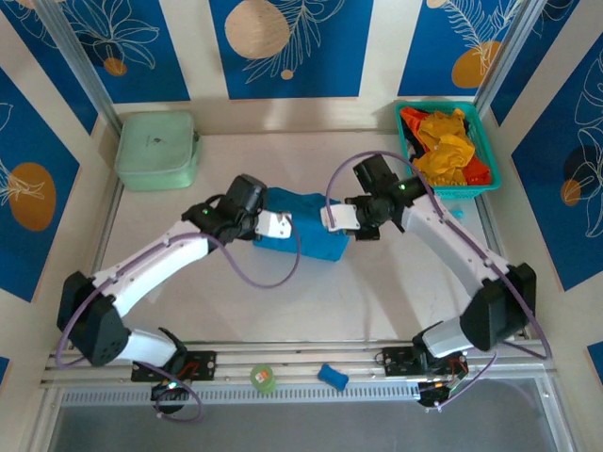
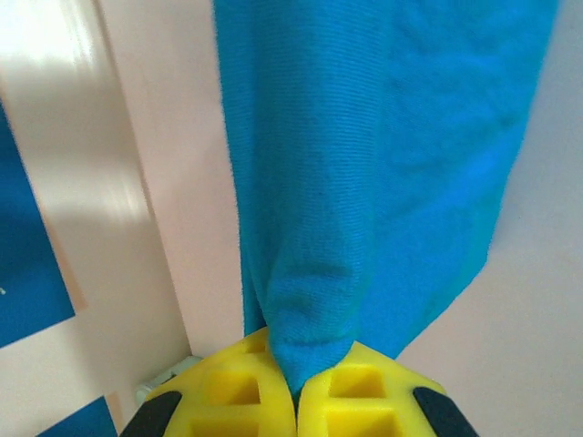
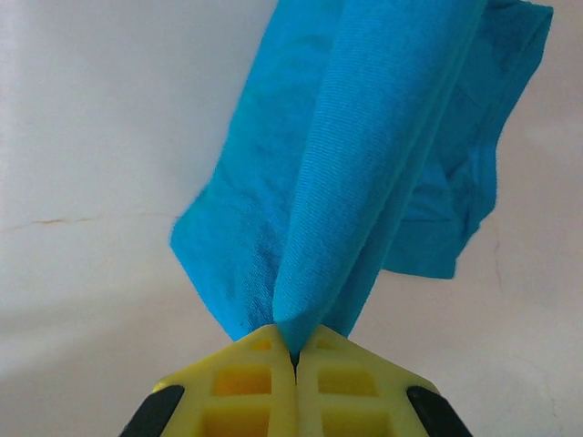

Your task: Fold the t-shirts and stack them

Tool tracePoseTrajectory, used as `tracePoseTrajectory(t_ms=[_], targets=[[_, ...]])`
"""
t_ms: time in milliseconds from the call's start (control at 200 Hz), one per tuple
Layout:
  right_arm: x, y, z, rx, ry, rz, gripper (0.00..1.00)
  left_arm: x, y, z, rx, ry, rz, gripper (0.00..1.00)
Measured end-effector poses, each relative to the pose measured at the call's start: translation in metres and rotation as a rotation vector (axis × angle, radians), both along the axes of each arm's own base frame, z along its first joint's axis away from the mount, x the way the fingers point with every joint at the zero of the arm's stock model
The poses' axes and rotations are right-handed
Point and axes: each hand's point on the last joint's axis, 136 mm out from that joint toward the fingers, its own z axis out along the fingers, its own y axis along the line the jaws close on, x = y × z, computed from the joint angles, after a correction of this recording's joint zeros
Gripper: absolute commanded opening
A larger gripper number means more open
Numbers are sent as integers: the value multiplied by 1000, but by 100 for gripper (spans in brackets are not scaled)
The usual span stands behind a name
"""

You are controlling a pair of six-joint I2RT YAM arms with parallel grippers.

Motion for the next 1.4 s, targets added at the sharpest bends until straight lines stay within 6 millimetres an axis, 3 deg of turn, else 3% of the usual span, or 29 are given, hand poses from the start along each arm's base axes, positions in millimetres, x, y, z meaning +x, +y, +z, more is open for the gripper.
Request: tracePoseTrajectory(t_ms=[155,345,485,685,805,851,921,971,1096,1236,1281,1401], targets=[[48,2,-9,-2,-7,-43,0,41,0,-3,-33,1,49,0],[94,0,-35,-16,20,-93,0,80,-2,-39,-15,48,87,0],[117,-3,-63,-25,51,-134,0,99,-5,-68,3,86,102,0],[145,-6,-98,-27,48,-200,3,129,-9,-90,4,94,125,0],[164,-5,-109,-13,9,-253,29,140,-9,-104,12,86,147,1],[171,-5,-111,0,-10,-282,39,142,-7,-110,20,87,164,17],[180,-7,-112,17,-38,-322,64,146,-3,-118,29,87,194,37],[186,-8,-112,29,-58,-347,70,150,1,-120,22,79,226,50],[201,-9,-103,91,-92,-432,72,163,9,-113,-8,30,298,75],[211,-10,-86,173,-118,-545,86,182,14,-89,-87,-67,388,91],[213,-13,-74,208,-120,-613,100,186,16,-75,-118,-105,414,93],[214,-26,-19,325,-149,-802,99,192,29,-16,-248,-225,508,93]])
